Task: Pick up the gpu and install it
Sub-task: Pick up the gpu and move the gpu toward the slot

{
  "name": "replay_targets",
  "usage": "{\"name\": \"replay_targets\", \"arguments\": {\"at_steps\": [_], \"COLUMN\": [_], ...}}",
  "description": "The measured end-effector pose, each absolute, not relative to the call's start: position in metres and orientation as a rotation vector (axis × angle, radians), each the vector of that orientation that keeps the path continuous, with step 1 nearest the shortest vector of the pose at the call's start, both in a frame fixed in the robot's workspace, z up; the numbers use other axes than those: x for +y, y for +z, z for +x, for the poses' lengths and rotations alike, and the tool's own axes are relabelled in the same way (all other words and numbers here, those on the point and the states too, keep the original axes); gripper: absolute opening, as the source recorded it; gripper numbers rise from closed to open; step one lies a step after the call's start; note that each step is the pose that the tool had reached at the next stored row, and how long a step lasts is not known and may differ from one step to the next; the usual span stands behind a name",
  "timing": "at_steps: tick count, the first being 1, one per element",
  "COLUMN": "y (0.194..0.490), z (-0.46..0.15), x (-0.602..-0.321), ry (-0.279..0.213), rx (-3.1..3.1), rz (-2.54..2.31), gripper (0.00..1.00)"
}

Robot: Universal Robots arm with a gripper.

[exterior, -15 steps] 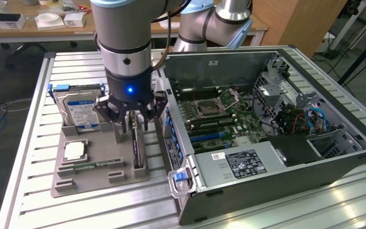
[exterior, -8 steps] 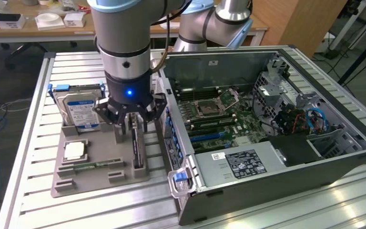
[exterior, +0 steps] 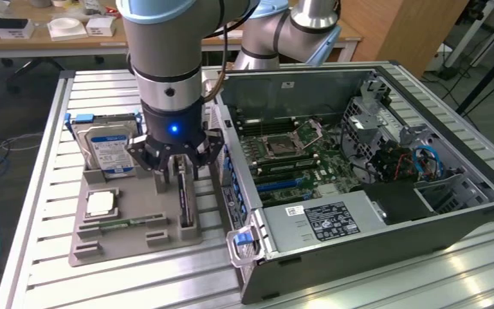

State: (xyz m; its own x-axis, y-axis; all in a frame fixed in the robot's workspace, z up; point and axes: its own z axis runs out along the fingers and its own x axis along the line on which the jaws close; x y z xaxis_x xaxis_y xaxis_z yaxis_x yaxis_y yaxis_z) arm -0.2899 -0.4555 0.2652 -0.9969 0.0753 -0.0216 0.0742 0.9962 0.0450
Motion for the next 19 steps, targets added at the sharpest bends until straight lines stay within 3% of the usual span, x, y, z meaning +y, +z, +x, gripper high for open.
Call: {"name": "replay_targets", "arguments": {"at_steps": [19], "y": [0.247], "z": [-0.29], "x": [-0.456], "ry": [0.069], "rx": [3.115], "rz": [0.117], "gripper": [0.53]}}
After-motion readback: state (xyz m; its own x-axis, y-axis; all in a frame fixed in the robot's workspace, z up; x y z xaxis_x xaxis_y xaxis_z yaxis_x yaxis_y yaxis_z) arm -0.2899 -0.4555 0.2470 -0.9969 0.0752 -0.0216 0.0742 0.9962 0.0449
